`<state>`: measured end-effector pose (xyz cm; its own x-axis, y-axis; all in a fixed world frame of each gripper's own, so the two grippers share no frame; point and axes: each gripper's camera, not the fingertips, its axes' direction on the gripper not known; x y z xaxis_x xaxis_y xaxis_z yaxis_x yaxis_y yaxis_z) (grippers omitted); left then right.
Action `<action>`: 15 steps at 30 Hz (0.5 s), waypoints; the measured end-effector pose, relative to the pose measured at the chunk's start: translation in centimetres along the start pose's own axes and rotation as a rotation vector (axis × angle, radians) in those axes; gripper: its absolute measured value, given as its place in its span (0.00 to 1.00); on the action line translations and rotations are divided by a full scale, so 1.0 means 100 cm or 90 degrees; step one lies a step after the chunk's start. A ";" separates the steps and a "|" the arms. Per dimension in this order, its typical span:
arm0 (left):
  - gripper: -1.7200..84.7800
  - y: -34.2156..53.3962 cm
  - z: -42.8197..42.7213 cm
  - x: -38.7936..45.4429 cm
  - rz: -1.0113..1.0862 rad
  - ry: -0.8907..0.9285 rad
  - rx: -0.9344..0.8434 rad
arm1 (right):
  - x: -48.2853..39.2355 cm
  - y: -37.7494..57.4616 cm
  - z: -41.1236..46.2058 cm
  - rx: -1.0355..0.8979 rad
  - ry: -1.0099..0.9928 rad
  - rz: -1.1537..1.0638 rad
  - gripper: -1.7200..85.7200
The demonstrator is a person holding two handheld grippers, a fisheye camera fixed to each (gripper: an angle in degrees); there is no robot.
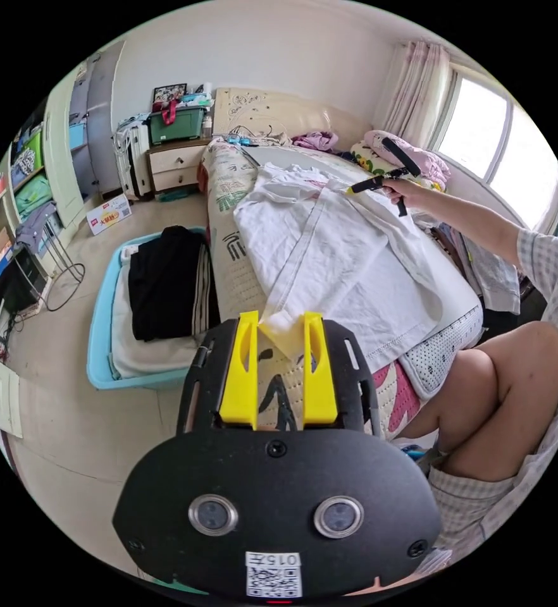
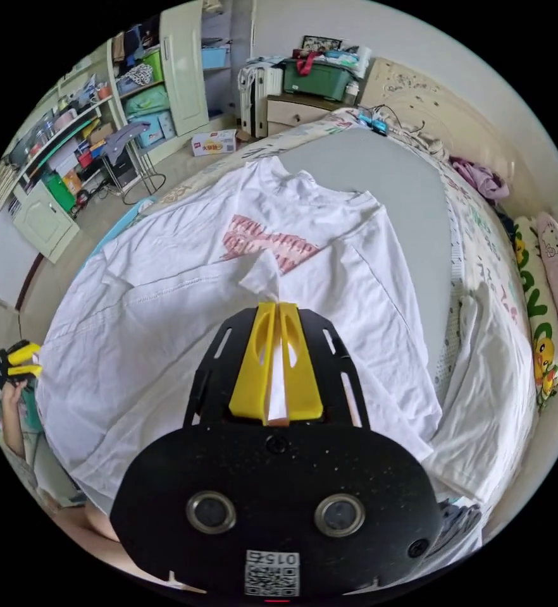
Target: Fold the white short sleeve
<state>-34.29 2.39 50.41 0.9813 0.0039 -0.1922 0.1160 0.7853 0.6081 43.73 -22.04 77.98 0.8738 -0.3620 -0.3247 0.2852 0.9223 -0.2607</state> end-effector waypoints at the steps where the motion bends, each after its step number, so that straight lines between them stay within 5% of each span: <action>1: 0.13 0.000 0.000 -0.002 -0.003 0.010 0.000 | 0.003 0.005 -0.007 0.009 0.002 -0.005 0.02; 9: 0.03 0.004 -0.024 -0.020 -0.049 0.097 0.042 | 0.078 0.164 -0.190 0.186 -0.108 0.029 0.01; 15: 0.02 0.005 -0.072 0.007 -0.014 0.090 0.095 | 0.099 0.328 -0.269 0.150 -0.136 0.064 0.01</action>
<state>-34.63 7.27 45.06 0.9482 0.0829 -0.3067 0.1692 0.6854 0.7082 51.13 0.97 41.72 0.9578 -0.2546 -0.1332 0.2554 0.9668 -0.0117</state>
